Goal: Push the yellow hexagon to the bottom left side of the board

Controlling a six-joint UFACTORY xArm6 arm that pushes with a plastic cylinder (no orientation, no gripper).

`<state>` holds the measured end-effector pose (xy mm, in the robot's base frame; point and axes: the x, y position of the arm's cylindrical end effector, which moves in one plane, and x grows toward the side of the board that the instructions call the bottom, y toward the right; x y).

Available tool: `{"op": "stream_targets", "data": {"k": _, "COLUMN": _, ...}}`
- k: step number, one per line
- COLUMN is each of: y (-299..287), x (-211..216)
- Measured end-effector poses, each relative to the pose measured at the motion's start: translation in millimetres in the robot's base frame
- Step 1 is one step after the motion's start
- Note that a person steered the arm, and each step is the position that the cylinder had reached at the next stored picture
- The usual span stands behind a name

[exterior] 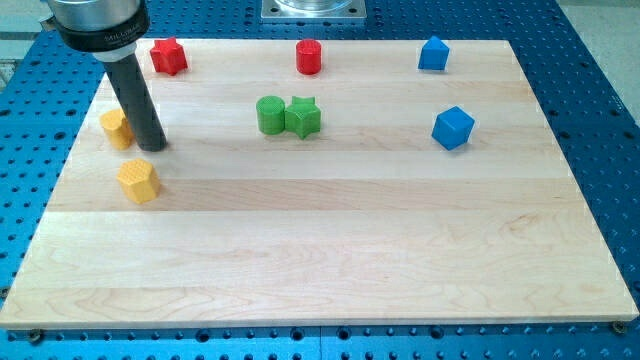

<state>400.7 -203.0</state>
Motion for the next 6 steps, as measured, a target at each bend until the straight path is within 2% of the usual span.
{"op": "stream_targets", "data": {"k": 2, "y": 0.0, "x": 0.6}}
{"op": "stream_targets", "data": {"k": 3, "y": -4.0, "x": 10.9}}
{"op": "stream_targets", "data": {"k": 4, "y": 6.1, "x": 40.6}}
{"op": "stream_targets", "data": {"k": 5, "y": 71.2, "x": 40.6}}
{"op": "stream_targets", "data": {"k": 6, "y": 13.3, "x": 88.0}}
